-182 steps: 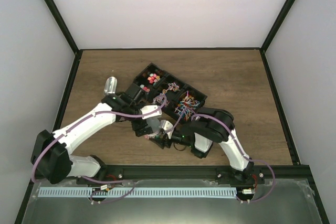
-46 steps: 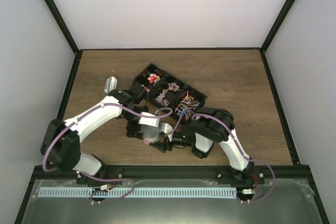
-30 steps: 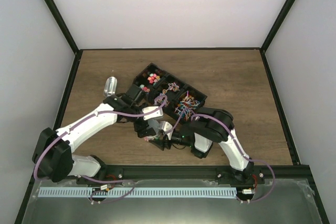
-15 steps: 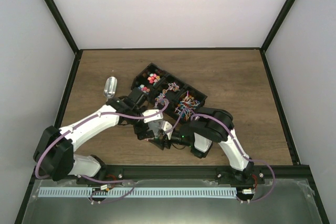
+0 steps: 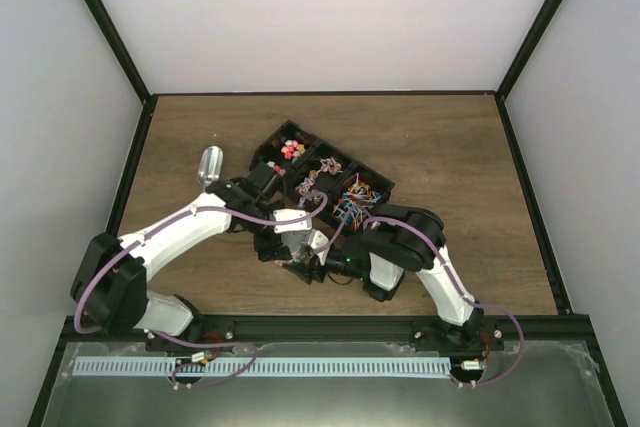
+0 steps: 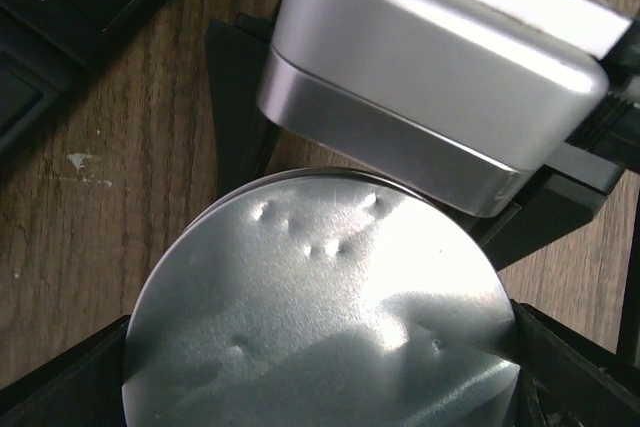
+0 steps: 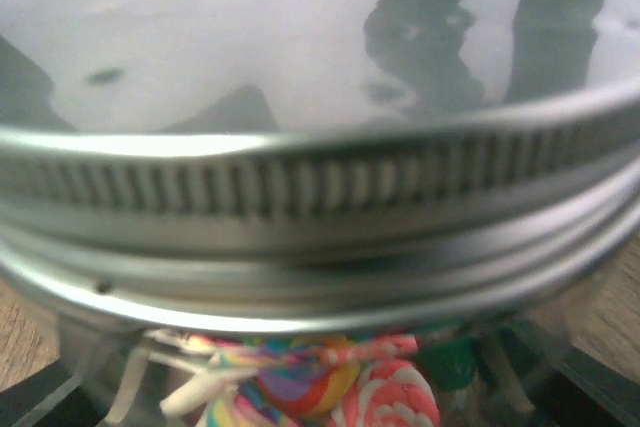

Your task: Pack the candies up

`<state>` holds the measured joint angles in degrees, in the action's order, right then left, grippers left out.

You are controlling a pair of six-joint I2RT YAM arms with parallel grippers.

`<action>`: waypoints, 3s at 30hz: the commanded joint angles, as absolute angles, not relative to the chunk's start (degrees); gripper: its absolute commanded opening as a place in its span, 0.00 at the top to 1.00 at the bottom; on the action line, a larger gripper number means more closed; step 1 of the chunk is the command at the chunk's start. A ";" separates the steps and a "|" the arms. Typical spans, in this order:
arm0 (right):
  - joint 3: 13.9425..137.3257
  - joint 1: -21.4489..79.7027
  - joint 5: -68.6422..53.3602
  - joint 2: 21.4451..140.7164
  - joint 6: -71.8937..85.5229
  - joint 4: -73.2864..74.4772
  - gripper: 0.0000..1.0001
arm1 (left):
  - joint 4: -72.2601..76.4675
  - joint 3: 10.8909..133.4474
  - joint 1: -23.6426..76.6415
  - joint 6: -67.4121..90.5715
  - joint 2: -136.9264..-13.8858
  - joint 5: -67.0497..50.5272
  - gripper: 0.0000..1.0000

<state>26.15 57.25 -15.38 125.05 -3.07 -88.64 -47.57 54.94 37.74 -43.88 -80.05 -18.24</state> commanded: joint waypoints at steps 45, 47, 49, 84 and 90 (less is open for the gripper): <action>14.67 53.88 -17.84 86.64 -5.84 -74.94 0.00 | -50.44 56.80 24.58 -53.22 -78.13 -17.20 0.00; 15.91 52.29 -20.36 82.93 -5.76 -69.32 0.00 | -52.06 57.39 24.61 -52.56 -76.76 -18.15 0.00; 16.97 50.58 -23.16 79.05 -6.43 -64.52 0.00 | -53.52 57.83 24.60 -51.79 -75.05 -18.49 0.00; 49.96 -13.33 -42.27 67.43 5.75 -2.53 0.00 | -43.25 87.21 -10.08 -8.77 -92.50 -18.63 0.00; 42.42 -14.92 -42.56 64.19 3.85 -1.60 0.00 | -37.75 72.82 -10.19 -7.00 -84.00 -15.41 0.00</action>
